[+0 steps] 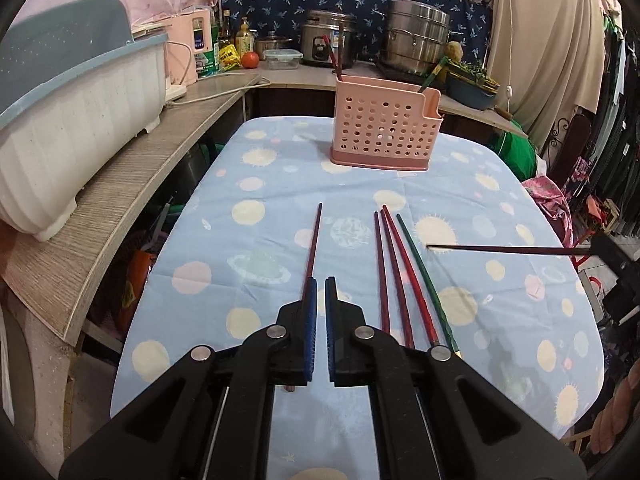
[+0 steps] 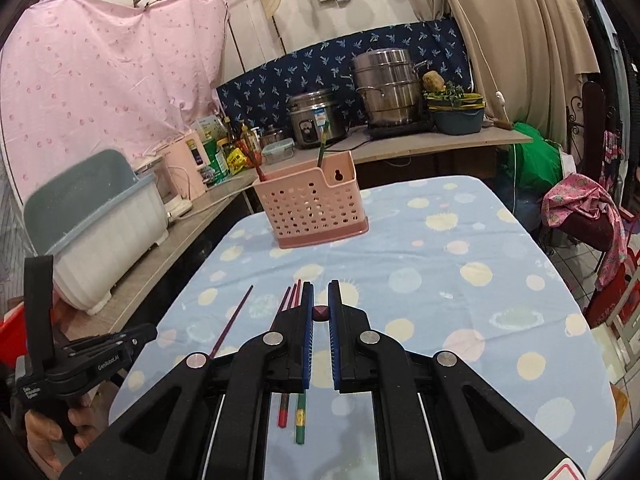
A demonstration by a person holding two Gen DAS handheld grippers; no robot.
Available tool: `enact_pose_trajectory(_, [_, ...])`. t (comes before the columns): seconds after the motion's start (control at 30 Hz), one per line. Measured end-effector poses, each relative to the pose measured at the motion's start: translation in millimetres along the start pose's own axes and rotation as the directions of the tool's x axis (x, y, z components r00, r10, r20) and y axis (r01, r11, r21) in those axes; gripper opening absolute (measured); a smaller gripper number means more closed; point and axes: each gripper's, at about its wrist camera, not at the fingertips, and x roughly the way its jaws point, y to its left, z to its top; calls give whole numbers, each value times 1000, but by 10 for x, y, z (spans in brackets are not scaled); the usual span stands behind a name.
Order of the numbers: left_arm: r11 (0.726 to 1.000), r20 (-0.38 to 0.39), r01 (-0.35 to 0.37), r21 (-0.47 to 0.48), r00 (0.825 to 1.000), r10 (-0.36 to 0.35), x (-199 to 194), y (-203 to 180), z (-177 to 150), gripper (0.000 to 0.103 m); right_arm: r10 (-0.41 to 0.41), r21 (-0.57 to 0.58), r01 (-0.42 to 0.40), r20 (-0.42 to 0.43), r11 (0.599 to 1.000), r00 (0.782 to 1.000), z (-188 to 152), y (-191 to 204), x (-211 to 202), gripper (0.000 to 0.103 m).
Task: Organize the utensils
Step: 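Lift both dark red chopsticks off the cloth and carry them toward the pink basket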
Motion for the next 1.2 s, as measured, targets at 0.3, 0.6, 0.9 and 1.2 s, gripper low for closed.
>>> enact_pose_trajectory(0.3, [1000, -85, -3, -25, 996, 1, 425, 199, -435, 43, 5, 22, -4, -13, 1000, 1000, -50, -20, -19, 7])
enact_pose_trajectory(0.6, [999, -147, -3, -41, 989, -3, 793, 265, -607, 32, 0, 36, 1, -30, 999, 1000, -114, -15, 10, 7])
enact_pose_trajectory(0.9, [999, -152, 17, -27, 988, -21, 764, 261, -636, 7, -5, 43, 7, -44, 999, 999, -135, -10, 56, 7])
enact_pose_trajectory(1.2, [997, -118, 58, -42, 991, -63, 419, 219, -394, 7, 10, 42, -8, -32, 999, 999, -14, -16, 38, 7])
